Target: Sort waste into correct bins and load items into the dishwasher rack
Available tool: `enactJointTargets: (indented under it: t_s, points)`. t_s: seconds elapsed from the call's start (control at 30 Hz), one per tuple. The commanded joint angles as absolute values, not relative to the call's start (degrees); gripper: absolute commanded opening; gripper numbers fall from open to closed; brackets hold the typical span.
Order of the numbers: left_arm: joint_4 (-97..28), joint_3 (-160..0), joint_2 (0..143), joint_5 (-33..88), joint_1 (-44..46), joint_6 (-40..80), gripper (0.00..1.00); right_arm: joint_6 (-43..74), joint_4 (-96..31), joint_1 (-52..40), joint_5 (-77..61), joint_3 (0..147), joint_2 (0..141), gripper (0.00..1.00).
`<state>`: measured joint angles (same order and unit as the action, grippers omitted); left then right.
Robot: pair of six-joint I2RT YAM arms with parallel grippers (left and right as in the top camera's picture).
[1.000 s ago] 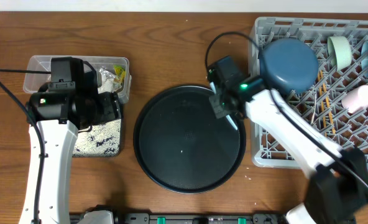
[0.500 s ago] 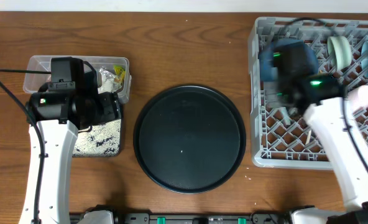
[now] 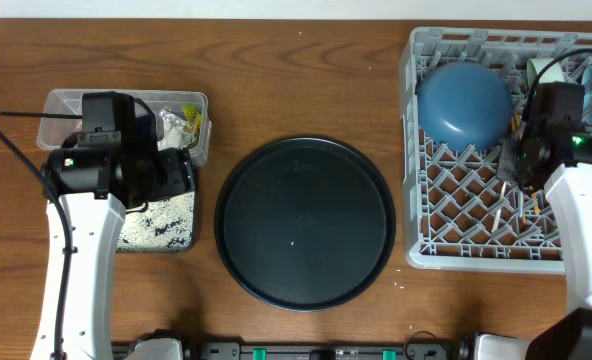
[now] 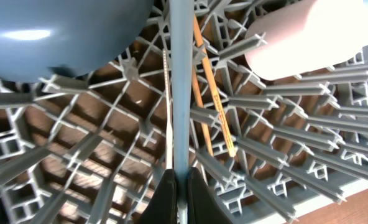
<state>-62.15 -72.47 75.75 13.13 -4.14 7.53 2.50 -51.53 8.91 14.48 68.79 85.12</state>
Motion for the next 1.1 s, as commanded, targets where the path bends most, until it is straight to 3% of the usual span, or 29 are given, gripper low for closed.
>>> enactJointTargets:
  t_s: [0.0, 0.47, 0.6, 0.83, 0.93, 1.0, 1.07]
  points:
    - [-62.3, -72.58, 75.99, 13.02, -4.43, 7.84, 0.74, -0.82, -49.1, 9.23, 15.51, 66.02, 85.1, 0.01]
    - [-62.33, -72.58, 75.99, 12.99, -4.43, 7.84, 0.73, -3.55, -44.34, 9.54, 17.28, 63.57, 85.21, 0.04]
    - [-62.35, -72.58, 75.99, 12.99, -4.43, 7.84, 0.73, -3.53, -44.34, 9.54, 17.8, 63.57, 85.21, 0.4]
    - [-62.35, -72.58, 75.99, 13.02, -4.43, 7.84, 0.73, -3.49, -44.49, 9.52, 17.34, 63.57, 85.21, 0.49]
    - [-62.35, -72.58, 75.99, 12.99, -4.43, 7.84, 0.73, -3.46, -44.73, 9.52, 14.17, 63.57, 85.21, 0.65]
    - [-62.35, -72.58, 75.99, 12.99, -4.43, 7.84, 0.74, -3.46, -44.84, 9.52, 9.54, 63.57, 85.21, 0.84]
    - [-62.35, -72.58, 75.99, 13.02, -4.43, 7.84, 0.74, -3.49, -45.23, 9.5, 4.8, 63.57, 85.21, 0.93]
